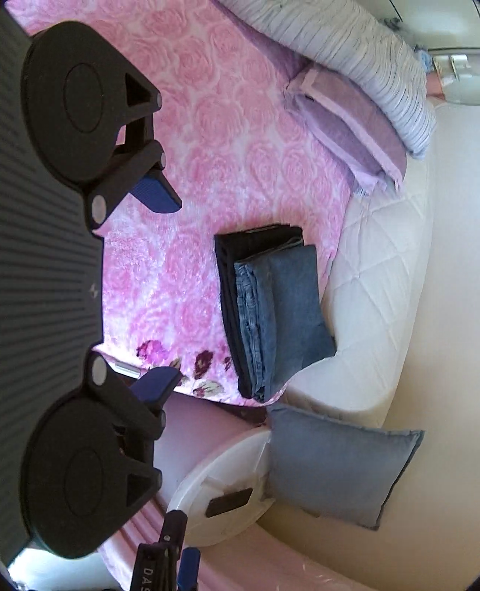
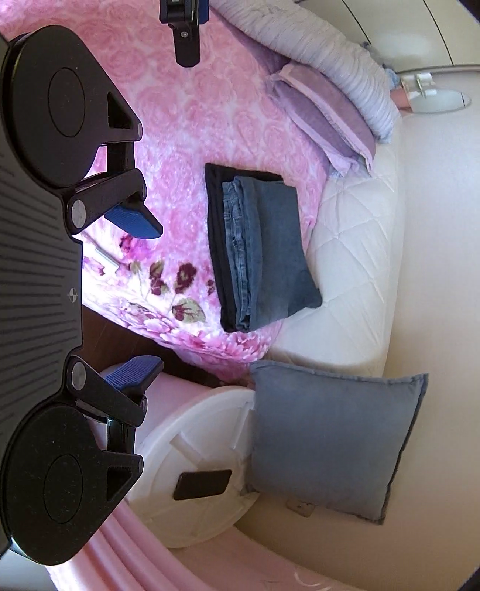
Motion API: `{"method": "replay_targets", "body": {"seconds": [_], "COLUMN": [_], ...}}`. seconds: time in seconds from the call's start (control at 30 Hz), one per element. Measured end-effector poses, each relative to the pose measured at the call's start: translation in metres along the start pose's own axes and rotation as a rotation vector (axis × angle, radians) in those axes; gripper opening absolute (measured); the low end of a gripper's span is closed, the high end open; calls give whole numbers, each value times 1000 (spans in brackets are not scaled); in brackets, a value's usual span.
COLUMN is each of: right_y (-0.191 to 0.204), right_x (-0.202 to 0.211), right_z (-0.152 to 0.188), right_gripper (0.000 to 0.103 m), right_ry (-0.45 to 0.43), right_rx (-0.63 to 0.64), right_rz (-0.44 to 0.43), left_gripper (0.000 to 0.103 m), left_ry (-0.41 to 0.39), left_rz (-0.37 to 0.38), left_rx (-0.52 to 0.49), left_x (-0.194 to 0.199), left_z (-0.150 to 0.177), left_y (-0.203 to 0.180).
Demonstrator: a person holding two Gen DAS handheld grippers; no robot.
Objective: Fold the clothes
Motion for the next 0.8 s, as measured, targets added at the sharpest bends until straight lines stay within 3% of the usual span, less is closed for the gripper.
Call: {"method": "replay_targets", "body": {"seconds": [0.8], "right_y": [13], "right_x": [25], "right_z": [-11], "right_gripper": [74], "right_ry": [-24], "right_rx": [14], "right_rz": [-49], "left_gripper": [87], "left_ry": [4], "left_rz": [-7], "left_rx": [-69], "left_x": [29], "left_z": [9], "left_y": [-9]}}
Point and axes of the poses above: each gripper's, at about its wrist camera, not at the fingertips, and x roughly against the way its jaws point, y to its left, z to its underside, the point moved 8 cm from there along -x, roughly the way its jaws point, and after that the axes turned 15 degrees about -y, right-handed, at the moved point
